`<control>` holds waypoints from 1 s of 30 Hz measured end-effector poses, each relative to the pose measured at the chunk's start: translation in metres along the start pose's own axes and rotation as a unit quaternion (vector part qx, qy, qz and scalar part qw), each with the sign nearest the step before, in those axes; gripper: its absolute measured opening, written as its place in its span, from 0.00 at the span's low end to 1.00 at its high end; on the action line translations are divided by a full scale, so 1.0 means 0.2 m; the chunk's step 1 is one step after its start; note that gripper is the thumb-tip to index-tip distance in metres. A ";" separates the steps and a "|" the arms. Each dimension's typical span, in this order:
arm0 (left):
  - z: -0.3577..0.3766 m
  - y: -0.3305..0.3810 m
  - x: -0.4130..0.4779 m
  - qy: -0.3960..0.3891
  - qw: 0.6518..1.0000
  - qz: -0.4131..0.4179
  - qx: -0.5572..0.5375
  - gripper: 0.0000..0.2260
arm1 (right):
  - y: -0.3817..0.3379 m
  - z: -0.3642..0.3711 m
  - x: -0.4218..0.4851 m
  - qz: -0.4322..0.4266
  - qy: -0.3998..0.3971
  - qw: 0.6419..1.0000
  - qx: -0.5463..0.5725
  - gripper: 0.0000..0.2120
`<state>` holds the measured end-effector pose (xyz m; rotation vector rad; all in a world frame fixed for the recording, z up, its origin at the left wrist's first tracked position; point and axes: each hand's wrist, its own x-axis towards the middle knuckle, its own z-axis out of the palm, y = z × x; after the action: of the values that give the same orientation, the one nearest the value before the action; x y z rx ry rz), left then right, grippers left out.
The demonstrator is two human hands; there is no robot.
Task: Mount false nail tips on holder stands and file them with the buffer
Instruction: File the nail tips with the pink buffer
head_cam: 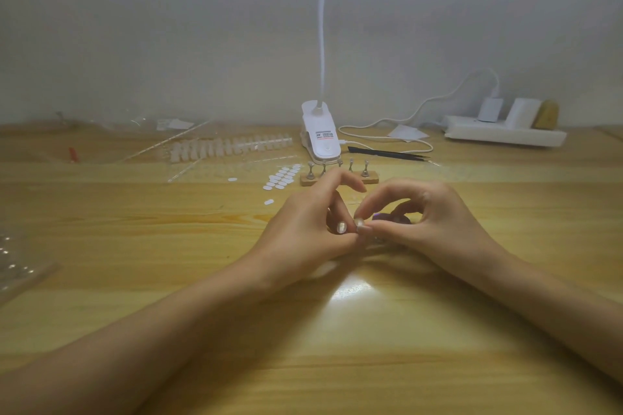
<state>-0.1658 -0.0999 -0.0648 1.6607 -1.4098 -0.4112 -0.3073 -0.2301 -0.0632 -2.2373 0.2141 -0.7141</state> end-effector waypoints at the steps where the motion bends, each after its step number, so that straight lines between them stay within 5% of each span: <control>1: 0.00 0.00 0.00 0.000 1.000 0.000 -0.001 0.20 | 0.00 0.00 0.00 0.001 -0.003 1.000 0.000 0.05; 16: 0.00 -0.02 0.01 -0.004 1.000 -0.007 -0.016 0.26 | -0.01 -0.01 0.00 -0.019 -0.008 1.000 -0.023 0.07; 30: 0.00 -0.03 0.01 -0.012 1.000 0.003 -0.021 0.32 | -0.02 0.02 0.04 0.076 -0.031 0.996 0.022 0.03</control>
<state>-0.1616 -0.1019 -0.0679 1.6224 -1.4152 -0.4552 -0.2990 -0.2274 -0.0606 -2.1704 0.3307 -0.5614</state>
